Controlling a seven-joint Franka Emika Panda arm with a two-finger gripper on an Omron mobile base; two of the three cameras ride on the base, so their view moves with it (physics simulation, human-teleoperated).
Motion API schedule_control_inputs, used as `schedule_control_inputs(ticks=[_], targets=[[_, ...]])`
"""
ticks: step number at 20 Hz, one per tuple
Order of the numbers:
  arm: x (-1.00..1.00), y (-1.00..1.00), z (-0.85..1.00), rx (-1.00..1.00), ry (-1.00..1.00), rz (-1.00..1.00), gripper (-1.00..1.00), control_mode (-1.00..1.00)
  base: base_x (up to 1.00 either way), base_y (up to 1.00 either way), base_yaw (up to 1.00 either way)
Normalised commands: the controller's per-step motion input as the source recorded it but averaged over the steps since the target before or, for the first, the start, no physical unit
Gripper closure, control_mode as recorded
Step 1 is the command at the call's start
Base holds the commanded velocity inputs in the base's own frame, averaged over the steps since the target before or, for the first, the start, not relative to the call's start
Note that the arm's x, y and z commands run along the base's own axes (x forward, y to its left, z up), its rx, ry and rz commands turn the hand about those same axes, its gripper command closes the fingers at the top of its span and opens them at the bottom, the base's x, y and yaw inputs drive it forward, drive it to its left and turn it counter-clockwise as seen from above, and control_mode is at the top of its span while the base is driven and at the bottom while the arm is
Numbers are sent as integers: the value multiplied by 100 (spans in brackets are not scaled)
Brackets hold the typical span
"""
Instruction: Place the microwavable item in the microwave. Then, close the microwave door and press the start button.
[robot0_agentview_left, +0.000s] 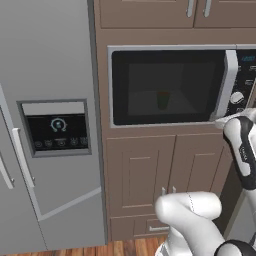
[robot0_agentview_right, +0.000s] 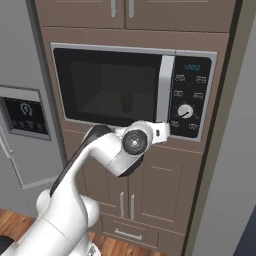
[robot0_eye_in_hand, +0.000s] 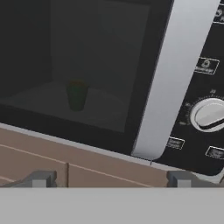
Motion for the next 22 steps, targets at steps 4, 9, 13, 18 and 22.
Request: schedule_control_inputs(ticks=[4,9,13,18,22], targets=[[-10,-5,-14,0,-28,17,-100,-100,0,0,0],[2,-15,0,0,-1,3,-100,-100,0,0,0],[8,-16,0,0,0,3,-100,-100,0,0,0],[16,-25,-1,0,0,6,-100,-100,0,0,0],[31,-14,-14,0,0,11,-100,-100,0,0,0]])
